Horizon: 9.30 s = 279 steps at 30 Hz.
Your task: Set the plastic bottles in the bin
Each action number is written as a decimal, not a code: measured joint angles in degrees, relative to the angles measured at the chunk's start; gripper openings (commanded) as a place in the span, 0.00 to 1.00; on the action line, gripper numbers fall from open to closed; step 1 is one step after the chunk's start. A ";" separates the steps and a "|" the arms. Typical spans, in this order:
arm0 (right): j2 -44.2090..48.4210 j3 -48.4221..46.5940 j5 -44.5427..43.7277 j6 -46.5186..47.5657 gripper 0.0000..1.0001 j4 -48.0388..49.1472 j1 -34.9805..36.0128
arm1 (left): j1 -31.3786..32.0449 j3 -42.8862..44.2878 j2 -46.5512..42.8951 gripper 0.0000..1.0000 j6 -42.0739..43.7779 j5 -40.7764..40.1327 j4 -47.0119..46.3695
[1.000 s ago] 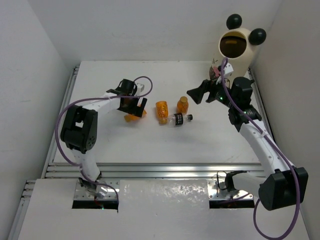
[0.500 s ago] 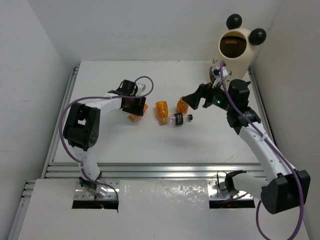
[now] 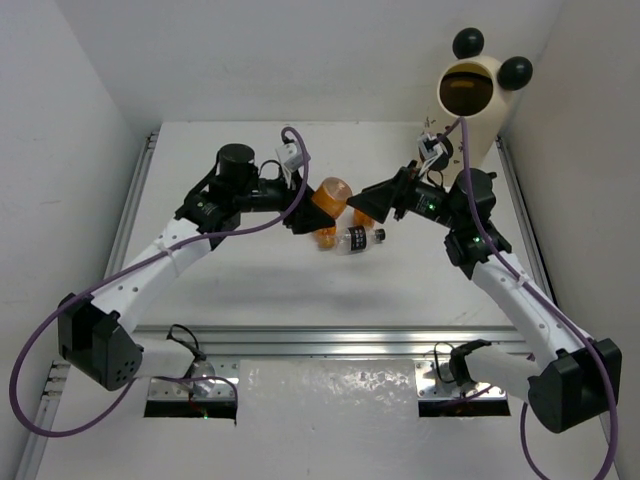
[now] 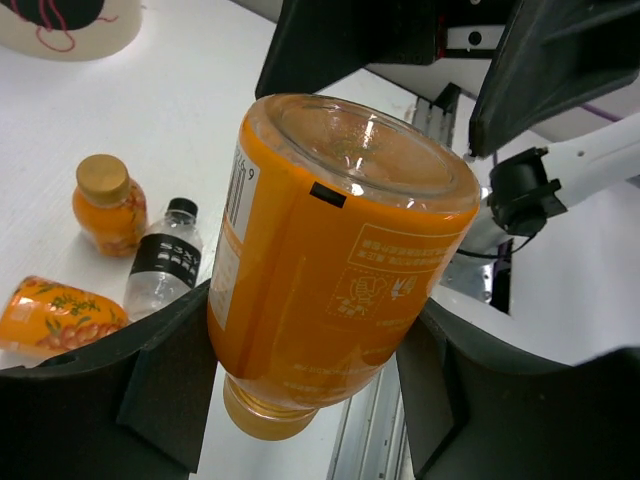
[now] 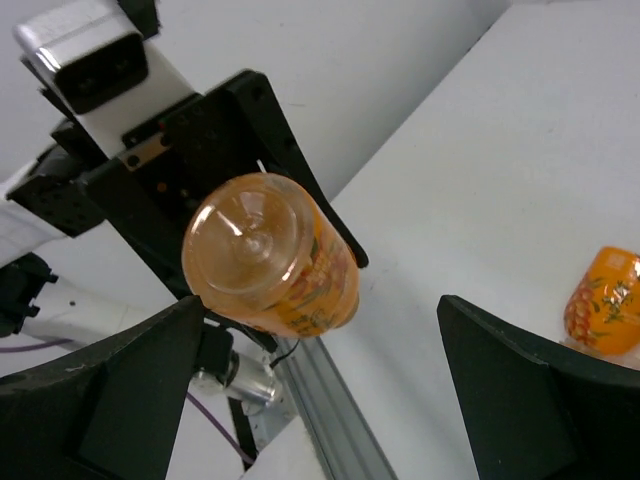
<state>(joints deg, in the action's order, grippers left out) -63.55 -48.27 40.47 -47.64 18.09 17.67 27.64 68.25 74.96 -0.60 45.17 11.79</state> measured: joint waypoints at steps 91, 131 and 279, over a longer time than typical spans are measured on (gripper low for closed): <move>-3.65 -15.02 -35.21 29.35 0.99 -33.40 0.96 | 7.41 9.62 41.03 0.54 -35.45 -61.70 1.18; -13.40 -13.18 -3.50 13.44 0.00 -14.38 18.78 | 2.40 -44.13 -22.82 0.99 -19.19 -16.81 -50.62; -50.23 -52.72 -67.21 59.67 0.99 -0.46 -13.55 | 18.82 -23.91 -7.21 1.00 -27.74 -61.81 -9.25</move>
<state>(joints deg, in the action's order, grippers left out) -113.78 -100.99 -26.74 12.03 17.63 4.12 46.46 44.34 67.75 -28.34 -16.64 2.55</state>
